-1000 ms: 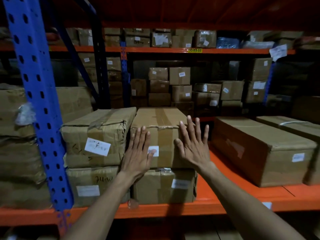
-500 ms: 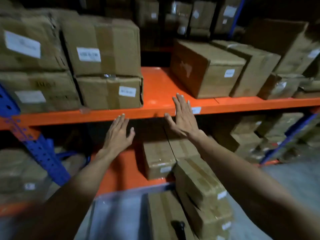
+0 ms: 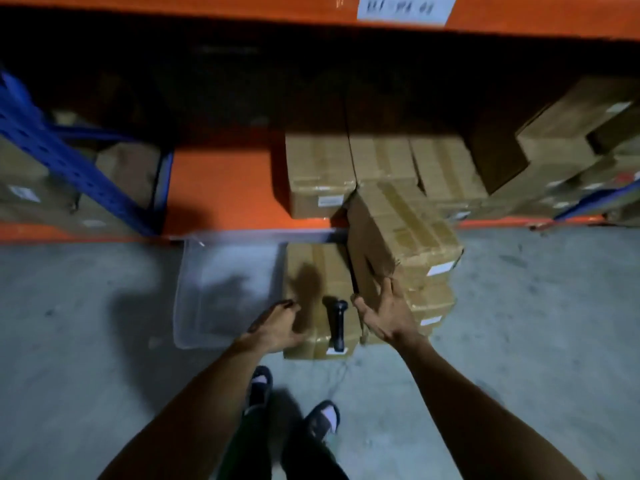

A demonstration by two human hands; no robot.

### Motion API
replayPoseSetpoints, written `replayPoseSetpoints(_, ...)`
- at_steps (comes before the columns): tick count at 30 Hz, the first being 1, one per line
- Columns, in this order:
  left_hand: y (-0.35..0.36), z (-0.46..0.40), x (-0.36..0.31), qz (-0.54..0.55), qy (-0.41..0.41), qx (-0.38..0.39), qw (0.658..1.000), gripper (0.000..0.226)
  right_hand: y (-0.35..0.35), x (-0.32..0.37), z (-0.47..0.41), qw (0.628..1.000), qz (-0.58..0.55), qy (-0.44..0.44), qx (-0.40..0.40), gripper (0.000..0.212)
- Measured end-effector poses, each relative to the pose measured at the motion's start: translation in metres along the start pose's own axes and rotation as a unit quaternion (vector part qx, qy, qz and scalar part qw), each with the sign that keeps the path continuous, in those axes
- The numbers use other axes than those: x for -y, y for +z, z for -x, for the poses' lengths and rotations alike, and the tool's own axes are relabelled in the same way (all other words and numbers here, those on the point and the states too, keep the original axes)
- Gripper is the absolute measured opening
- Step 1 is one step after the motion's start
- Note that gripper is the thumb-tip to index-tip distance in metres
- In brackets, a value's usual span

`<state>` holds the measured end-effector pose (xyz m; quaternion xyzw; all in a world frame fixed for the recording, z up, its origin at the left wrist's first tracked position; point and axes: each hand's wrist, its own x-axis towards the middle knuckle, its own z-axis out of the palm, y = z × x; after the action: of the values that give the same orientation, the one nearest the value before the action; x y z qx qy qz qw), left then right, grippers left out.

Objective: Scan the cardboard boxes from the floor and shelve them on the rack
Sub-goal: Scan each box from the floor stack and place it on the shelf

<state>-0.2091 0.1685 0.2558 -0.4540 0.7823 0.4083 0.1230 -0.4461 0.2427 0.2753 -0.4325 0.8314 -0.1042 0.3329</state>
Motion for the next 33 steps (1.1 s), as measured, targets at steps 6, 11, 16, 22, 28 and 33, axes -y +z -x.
replayPoseSetpoints(6, 0.097, -0.069, 0.056, -0.023, -0.018, -0.012, 1.0, 0.058, 0.122, -0.077, -0.041, 0.996, -0.026, 0.078, 0.038, 0.084)
replayPoseSetpoints(11, 0.165, -0.127, 0.109, -0.003, -0.022, 0.021, 1.0, 0.065, 0.188, -0.112, -0.087, 0.995, -0.044, 0.079, 0.031, 0.078)
replayPoseSetpoints(16, 0.218, -0.157, 0.147, -0.023, 0.052, -0.029, 0.998, 0.101, 0.236, -0.128, -0.134, 0.994, -0.064, 0.086, 0.031, 0.091)
replayPoseSetpoints(22, 0.249, -0.184, 0.178, -0.048, 0.006, 0.013, 0.999, 0.093, 0.263, -0.141, -0.167, 0.983, -0.126, 0.126, 0.051, 0.09)
replayPoseSetpoints(28, 0.258, -0.179, 0.183, -0.143, 0.037, -0.003, 0.989, 0.084, 0.254, -0.152, -0.128, 0.947, -0.302, 0.11, -0.027, 0.063)
replayPoseSetpoints(33, 0.269, -0.175, 0.176, -0.326, 0.107, -0.085, 0.935, 0.066, 0.261, -0.159, -0.065, 0.914, -0.386, 0.105, -0.067, 0.059)
